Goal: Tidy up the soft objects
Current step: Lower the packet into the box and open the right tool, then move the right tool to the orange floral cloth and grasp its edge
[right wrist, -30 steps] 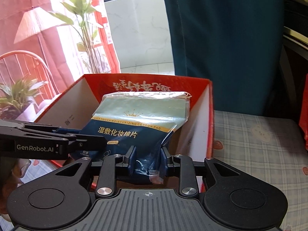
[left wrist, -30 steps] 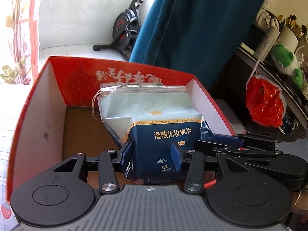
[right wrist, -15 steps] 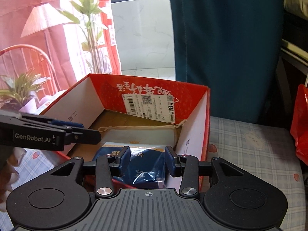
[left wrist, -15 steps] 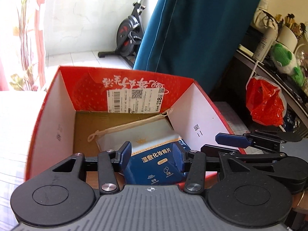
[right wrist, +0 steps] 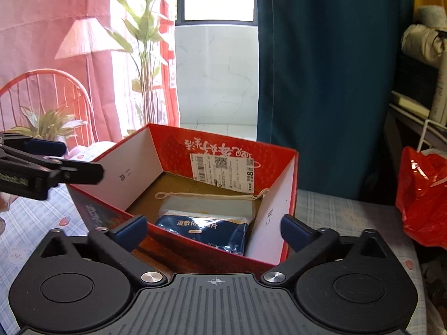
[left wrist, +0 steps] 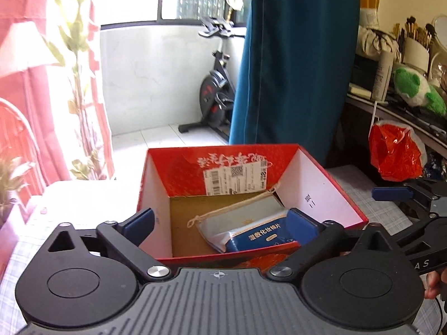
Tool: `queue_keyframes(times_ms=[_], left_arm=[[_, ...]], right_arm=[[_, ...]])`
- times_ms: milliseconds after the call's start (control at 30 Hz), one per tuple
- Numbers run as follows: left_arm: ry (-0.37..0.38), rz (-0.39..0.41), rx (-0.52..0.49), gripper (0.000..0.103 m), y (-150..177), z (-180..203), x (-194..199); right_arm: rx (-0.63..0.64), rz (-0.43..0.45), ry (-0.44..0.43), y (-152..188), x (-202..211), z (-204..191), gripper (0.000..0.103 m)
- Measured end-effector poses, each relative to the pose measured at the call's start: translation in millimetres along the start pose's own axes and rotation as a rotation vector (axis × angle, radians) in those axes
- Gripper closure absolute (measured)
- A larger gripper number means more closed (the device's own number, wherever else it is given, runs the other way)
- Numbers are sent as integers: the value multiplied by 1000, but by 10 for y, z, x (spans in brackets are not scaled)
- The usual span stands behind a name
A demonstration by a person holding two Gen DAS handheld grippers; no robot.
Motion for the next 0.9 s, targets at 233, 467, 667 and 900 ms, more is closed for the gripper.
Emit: queue_keyframes(times_ms=[233,467,667,900], left_arm=[[-31,7,4,0,91,18,309],[-29,10,-3,0,294,127,552],[-21,-15,47,0,573,176,684],[-34,-45,58,0,912,202,798]], right_arm=[[-31,29,-9,56,228,-16,0],[-14,68,-30,239,493,-68,0],[-12,121,-32,448,740,-117,0],[-85,149,-98,750,905,-128,1]])
Point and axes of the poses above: each gripper's, at about its wrist camera, not at the fingertips, and x roughly against the way its jaws point, z to its right, y to its underside, the point moved 8 cm from there along -x, roughly the way its jaws point, and after that the axes turned 8 degrees about -x, right-handed, at the moved point
